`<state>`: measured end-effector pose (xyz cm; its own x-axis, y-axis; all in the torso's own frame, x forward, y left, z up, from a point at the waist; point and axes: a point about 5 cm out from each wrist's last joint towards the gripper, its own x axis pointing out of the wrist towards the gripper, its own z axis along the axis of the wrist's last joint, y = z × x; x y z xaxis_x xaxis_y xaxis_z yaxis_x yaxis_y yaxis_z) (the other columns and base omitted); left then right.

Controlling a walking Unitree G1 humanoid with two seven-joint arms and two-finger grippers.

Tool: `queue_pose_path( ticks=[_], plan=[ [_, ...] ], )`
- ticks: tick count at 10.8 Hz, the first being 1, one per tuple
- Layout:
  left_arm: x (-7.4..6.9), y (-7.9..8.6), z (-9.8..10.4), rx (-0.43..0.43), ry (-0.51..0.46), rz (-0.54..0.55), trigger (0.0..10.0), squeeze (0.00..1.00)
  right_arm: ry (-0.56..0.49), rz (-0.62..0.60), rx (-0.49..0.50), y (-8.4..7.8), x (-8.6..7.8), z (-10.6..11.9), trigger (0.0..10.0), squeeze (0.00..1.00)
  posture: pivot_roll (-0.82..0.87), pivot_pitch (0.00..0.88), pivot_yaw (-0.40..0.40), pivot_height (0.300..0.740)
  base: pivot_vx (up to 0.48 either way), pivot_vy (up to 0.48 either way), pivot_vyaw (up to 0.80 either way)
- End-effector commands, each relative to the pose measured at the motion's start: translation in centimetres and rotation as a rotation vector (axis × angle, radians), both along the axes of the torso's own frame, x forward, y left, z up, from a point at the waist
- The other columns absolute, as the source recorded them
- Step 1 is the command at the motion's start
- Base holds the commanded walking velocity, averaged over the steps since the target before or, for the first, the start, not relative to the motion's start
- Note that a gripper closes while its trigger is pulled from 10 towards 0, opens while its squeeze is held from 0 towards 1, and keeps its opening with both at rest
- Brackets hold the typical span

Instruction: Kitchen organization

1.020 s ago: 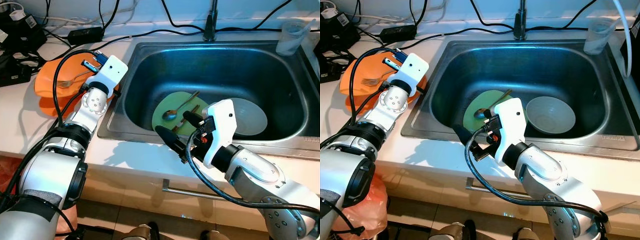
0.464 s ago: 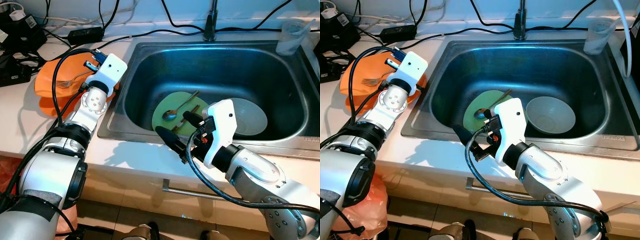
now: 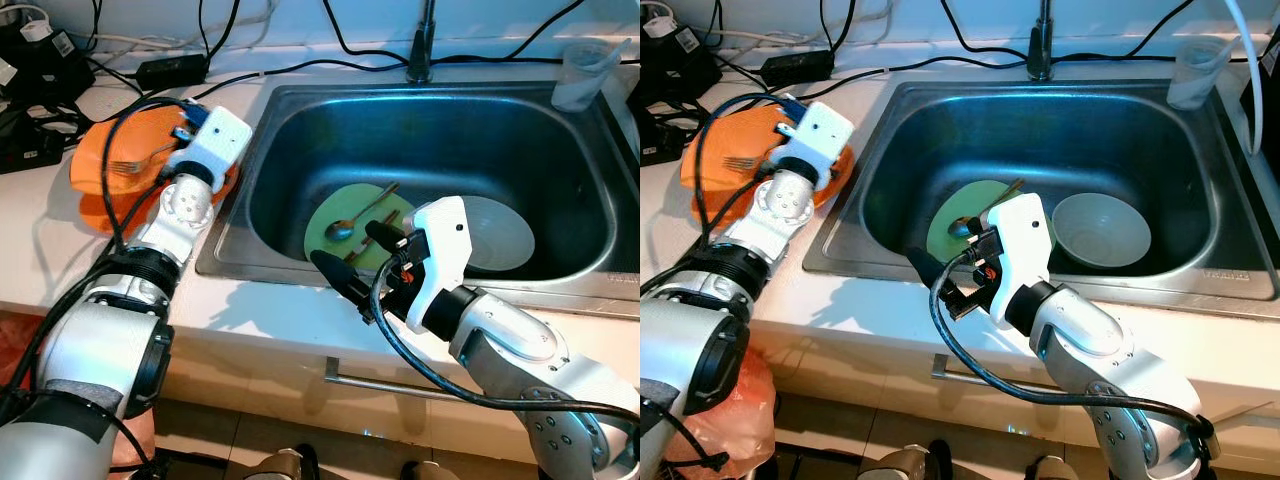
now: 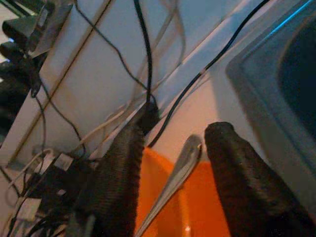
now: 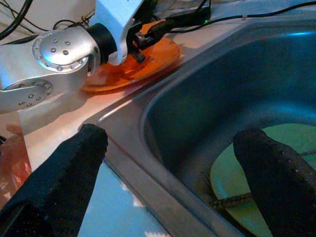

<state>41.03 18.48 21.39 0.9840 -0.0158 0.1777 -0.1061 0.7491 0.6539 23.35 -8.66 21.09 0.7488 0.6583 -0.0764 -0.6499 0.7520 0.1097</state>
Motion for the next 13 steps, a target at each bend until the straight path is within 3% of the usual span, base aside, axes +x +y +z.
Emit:
queue_pose_path(
  ticks=[1, 3, 4, 7, 8, 9, 10, 13],
  plan=[
    [-0.2, 1.1, -0.3, 0.009, 0.006, 0.043, 10.0, 1.0, -0.007, 0.021, 0.006, 0.2, -0.2, 0.2, 10.0, 0.0, -0.05, 0.129, 0.15, 0.74, 0.0, 0.0, 0.0],
    [-0.2, 1.6, -0.6, 0.041, 0.021, 0.083, 10.0, 1.0, -0.008, 0.023, 0.007, 0.3, -0.1, 0.2, 10.0, 0.0, -0.05, 0.129, 0.149, 0.74, 0.0, 0.0, 0.0],
    [-0.2, 2.0, -0.6, 0.043, 0.035, 0.104, 10.0, 0.0, -0.01, 0.023, 0.008, 0.3, -0.3, 0.3, 10.0, 0.0, -0.06, 0.136, 0.15, 0.74, 0.0, 0.0, 0.0],
    [-0.1, 2.2, -0.3, 0.038, 0.043, 0.117, 10.0, 0.0, -0.017, 0.041, 0.027, 0.4, -1.1, 0.7, 10.0, 0.0, -0.08, 0.154, 0.158, 0.74, 0.0, 0.0, 0.0],
    [0.0, 2.1, 0.1, 0.031, 0.035, 0.111, 8.0, 0.0, -0.026, 0.093, 0.079, 0.9, -1.7, 1.1, 10.0, 0.0, -0.08, 0.158, 0.157, 0.74, 0.0, 0.0, 0.0],
    [0.1, 2.1, 0.3, 0.028, 0.029, 0.107, 3.6, 0.0, -0.041, 0.136, 0.103, 1.2, -2.2, 1.6, 10.0, 0.0, -0.08, 0.16, 0.156, 0.74, 0.0, 0.0, 0.0],
    [0.1, 2.0, 0.3, 0.02, 0.029, 0.1, 0.0, 0.0, -0.041, 0.147, 0.1, 1.3, -2.3, 1.6, 10.0, 0.0, -0.08, 0.165, 0.154, 0.74, 0.0, 0.0, 0.0],
    [0.0, 2.2, 0.4, 0.008, 0.03, 0.097, 0.0, 0.0, -0.029, 0.147, 0.097, 1.2, -2.3, 1.5, 10.0, 0.0, -0.08, 0.168, 0.155, 0.74, 0.0, 0.0, 0.0]
  ],
)
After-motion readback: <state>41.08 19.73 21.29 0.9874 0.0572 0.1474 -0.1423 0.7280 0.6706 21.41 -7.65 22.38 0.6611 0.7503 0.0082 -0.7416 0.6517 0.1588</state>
